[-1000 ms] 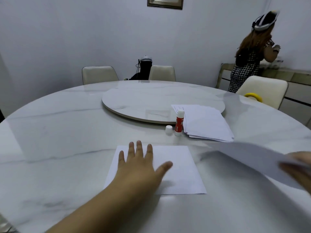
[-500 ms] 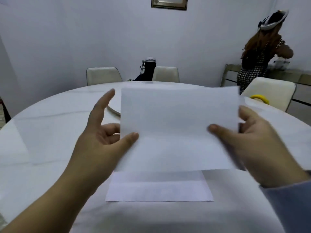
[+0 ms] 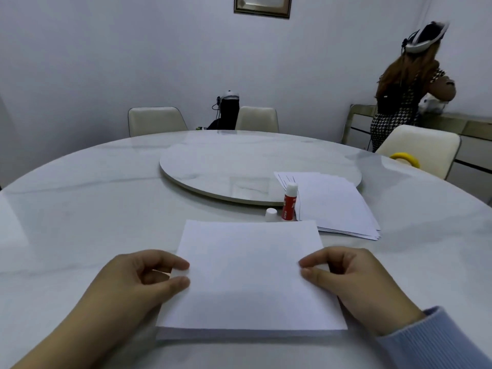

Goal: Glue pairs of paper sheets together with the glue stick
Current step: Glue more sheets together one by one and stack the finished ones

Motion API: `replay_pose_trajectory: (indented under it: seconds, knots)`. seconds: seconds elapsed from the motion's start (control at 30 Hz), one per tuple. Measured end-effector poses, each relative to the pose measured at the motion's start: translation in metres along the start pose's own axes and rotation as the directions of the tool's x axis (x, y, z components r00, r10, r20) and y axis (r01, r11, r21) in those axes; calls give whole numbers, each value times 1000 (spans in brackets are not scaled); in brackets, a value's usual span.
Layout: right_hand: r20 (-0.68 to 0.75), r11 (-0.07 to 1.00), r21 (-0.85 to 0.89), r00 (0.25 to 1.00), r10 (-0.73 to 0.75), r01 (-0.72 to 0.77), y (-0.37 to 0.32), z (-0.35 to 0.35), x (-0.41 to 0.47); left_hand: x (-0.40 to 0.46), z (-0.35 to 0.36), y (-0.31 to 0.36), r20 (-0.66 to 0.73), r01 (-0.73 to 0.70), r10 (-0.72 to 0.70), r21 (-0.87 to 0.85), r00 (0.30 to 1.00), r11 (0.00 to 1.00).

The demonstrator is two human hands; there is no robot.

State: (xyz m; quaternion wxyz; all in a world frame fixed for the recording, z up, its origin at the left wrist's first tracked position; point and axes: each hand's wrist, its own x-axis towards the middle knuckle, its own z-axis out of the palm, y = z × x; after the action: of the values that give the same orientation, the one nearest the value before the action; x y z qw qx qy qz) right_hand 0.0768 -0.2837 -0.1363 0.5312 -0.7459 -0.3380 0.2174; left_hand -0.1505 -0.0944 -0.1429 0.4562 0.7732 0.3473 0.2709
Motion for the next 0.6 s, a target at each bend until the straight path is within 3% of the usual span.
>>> replay_pose_trajectory:
  seconds: [0.23, 0.6]
  knots:
    - [32, 994, -112, 999, 15, -11, 5, 4, 1, -3, -1, -4, -20, -95, 101, 195, 995, 976]
    - [26, 974, -228, 1000, 0, 6, 6, 5, 2, -3, -3, -11, 25, -103, 100, 238, 995, 966]
